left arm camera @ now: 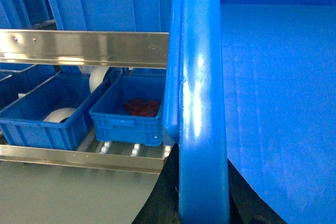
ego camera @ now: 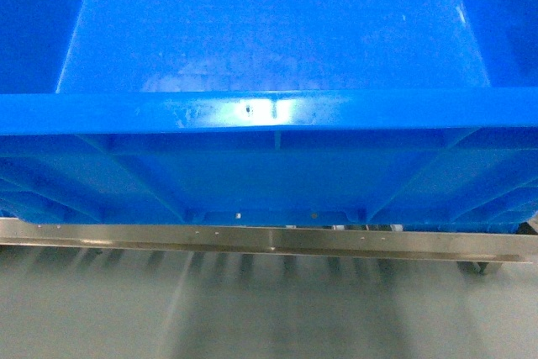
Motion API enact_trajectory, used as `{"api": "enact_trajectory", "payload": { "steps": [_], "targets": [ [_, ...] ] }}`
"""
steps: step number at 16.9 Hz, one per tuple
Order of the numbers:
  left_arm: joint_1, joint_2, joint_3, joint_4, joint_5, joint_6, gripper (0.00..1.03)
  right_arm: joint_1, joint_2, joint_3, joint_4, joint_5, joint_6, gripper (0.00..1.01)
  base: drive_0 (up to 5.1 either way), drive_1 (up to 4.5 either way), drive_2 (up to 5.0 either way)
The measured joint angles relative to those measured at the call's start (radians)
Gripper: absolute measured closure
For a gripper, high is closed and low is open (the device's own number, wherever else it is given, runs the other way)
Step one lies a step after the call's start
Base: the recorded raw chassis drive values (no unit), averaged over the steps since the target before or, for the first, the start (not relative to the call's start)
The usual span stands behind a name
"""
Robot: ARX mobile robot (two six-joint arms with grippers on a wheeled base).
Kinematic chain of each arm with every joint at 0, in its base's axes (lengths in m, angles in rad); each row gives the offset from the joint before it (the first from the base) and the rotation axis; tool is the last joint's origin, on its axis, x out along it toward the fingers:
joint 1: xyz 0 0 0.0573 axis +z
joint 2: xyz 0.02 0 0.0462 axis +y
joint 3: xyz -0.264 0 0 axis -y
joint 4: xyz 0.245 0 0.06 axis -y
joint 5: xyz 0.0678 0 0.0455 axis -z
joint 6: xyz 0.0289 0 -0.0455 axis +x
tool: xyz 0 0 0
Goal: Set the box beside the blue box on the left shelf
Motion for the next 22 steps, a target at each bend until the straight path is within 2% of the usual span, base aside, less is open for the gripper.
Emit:
{"api": "enact_trajectory", "payload": {
  "steps": [22],
  "targets": [
    [0.0,0.0,0.0,0.002,0.001,0.0,0.95,0.0,0.0,0.0,0.001,0.0,0.0,0.85,0.0,0.0,0.0]
  ]
}}
